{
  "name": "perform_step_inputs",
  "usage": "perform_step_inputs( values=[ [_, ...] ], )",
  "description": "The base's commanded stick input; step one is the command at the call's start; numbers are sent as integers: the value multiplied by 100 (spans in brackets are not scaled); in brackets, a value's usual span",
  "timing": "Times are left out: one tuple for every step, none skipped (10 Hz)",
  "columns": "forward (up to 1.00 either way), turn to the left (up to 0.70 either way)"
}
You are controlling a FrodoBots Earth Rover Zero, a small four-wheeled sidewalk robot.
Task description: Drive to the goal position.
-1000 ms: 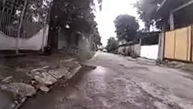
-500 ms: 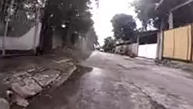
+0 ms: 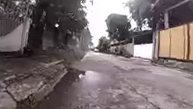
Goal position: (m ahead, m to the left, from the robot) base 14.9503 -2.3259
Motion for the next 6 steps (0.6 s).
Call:
perform_step_inputs(
  values=[
    [85, 0],
    [85, 0],
    [85, 0],
    [85, 0],
    [85, 0],
    [85, 0]
  ],
)
